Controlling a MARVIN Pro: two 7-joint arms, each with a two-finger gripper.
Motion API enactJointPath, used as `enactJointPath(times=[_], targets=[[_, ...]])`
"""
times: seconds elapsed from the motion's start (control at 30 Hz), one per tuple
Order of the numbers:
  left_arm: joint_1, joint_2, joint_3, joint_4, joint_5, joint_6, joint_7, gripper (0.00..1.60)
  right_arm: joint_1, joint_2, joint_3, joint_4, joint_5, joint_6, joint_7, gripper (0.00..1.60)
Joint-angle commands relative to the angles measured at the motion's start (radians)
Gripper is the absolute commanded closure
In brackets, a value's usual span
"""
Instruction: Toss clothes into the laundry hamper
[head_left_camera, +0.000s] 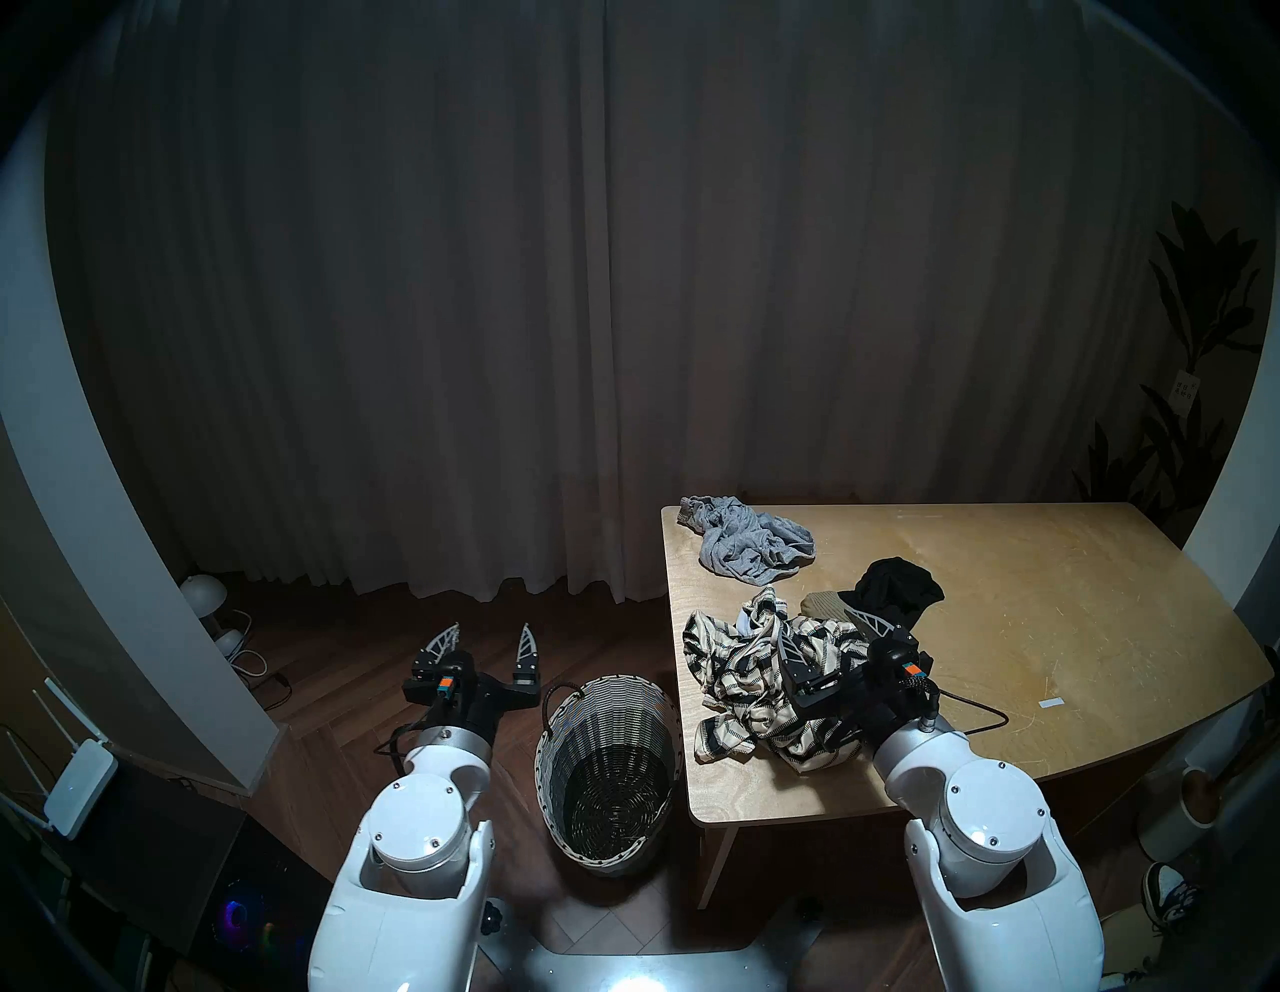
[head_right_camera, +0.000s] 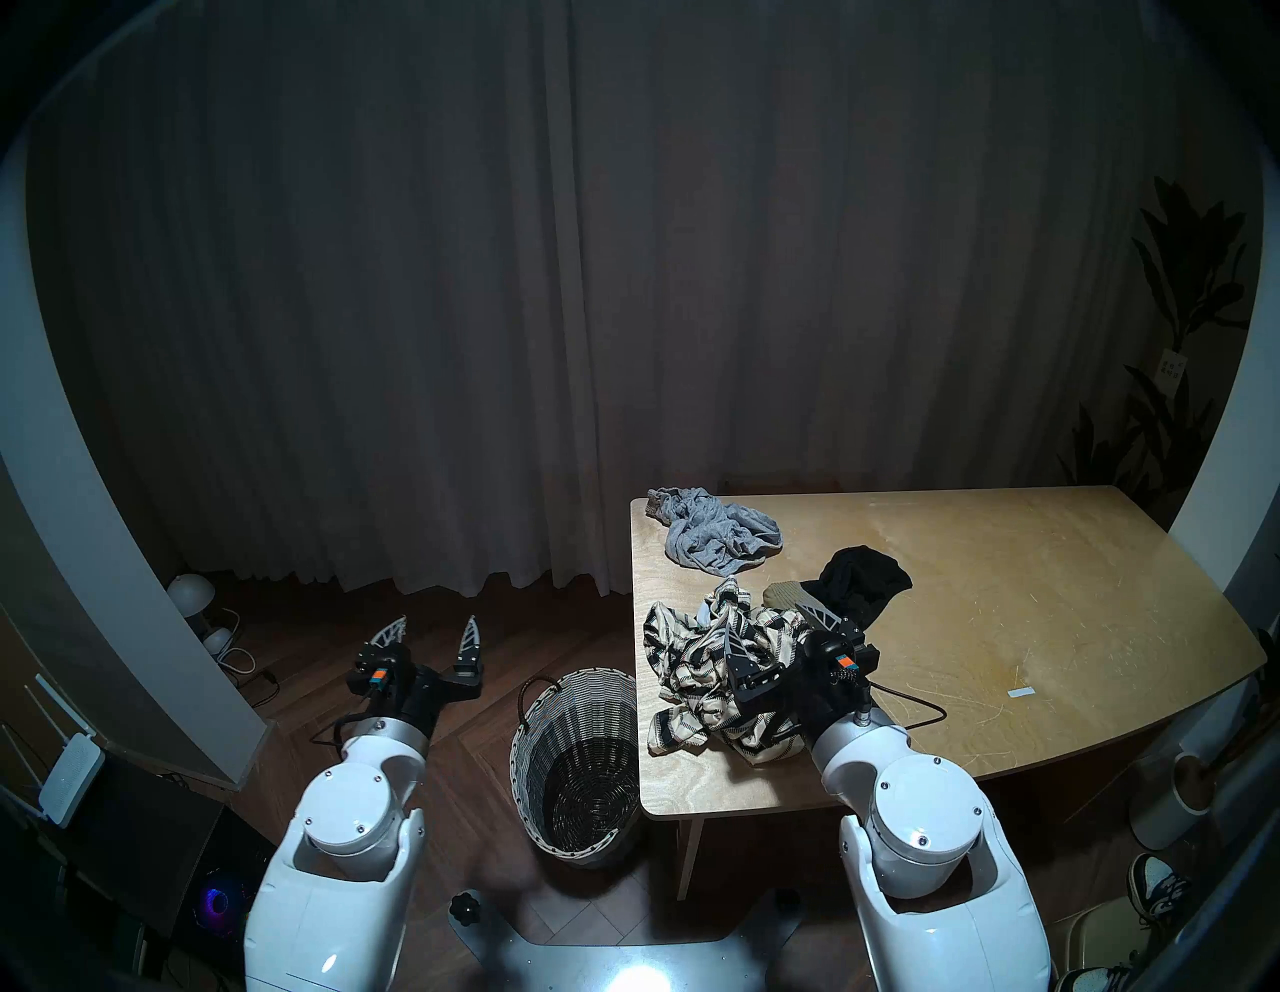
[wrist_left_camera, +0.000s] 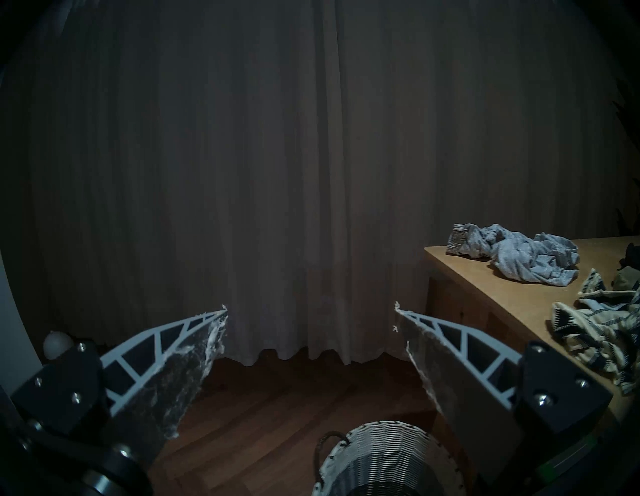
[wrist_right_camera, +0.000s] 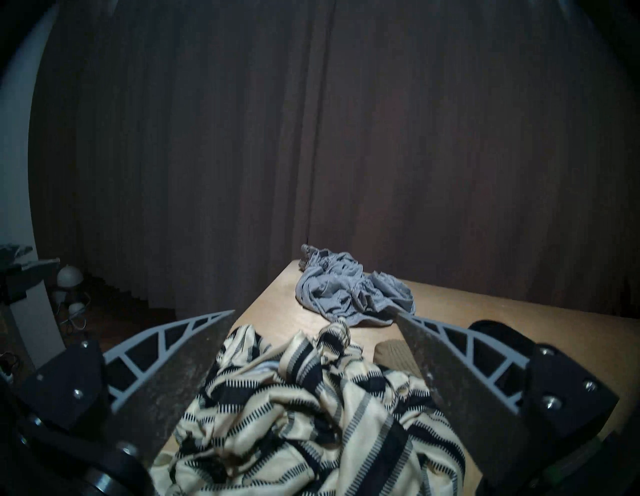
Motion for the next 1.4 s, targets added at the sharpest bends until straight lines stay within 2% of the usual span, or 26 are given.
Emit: enactJointPath(times=[0.0, 0.03, 0.1, 0.2, 0.33, 0.57, 0.8, 0.9, 0.93, 0.97, 1.07, 1.1, 1.37], targets=[[0.025, 0.055, -0.061, -0.085, -0.009, -0.014, -0.025, 0.00, 0.116, 0.016, -0.006, 0.087, 0.024, 0.066, 0.029, 0.00], [0.030, 0.051, -0.058, -0.087, -0.013, -0.013, -0.028, 0.00, 0.108, 0.018, -0.013, 0.091, 0.016, 0.056, 0.018, 0.00], [0.037, 0.031, -0.028, -0.080, -0.010, -0.009, -0.036, 0.00, 0.142, 0.012, -0.039, 0.130, 0.015, 0.028, 0.021, 0.00], [0.039, 0.019, -0.008, -0.082, -0.011, -0.012, -0.040, 0.00, 0.161, 0.008, -0.052, 0.144, 0.017, 0.036, 0.024, 0.00], [0.045, 0.010, 0.015, -0.092, -0.006, -0.017, -0.037, 0.00, 0.203, 0.006, -0.075, 0.212, 0.000, 0.033, 0.021, 0.00], [0.054, 0.008, 0.012, -0.100, -0.010, -0.017, -0.031, 0.00, 0.287, -0.012, -0.106, 0.381, -0.037, 0.027, 0.005, 0.00], [0.059, 0.002, 0.012, -0.107, -0.008, -0.015, -0.022, 0.00, 0.357, -0.040, -0.132, 0.498, -0.063, 0.027, -0.005, 0.00], [0.060, -0.001, 0.010, -0.113, -0.005, -0.009, -0.009, 0.00, 0.403, -0.063, -0.134, 0.548, -0.044, 0.008, 0.007, 0.00], [0.060, -0.003, 0.008, -0.115, -0.001, -0.006, -0.003, 0.00, 0.409, -0.062, -0.131, 0.541, -0.015, 0.021, 0.039, 0.85], [0.060, -0.004, 0.007, -0.117, 0.000, -0.003, 0.002, 0.00, 0.424, -0.052, -0.138, 0.545, -0.002, 0.015, 0.058, 1.60], [0.057, -0.007, 0.002, -0.113, 0.003, 0.007, 0.014, 0.00, 0.364, -0.052, -0.137, 0.431, 0.047, 0.007, 0.108, 1.60], [0.053, -0.008, 0.000, -0.108, 0.002, 0.005, 0.016, 0.00, 0.359, -0.066, -0.139, 0.409, 0.071, -0.023, 0.121, 1.60], [0.039, -0.009, 0.000, -0.093, 0.005, 0.002, 0.020, 0.00, 0.392, -0.113, -0.152, 0.338, 0.176, -0.077, 0.197, 1.60]])
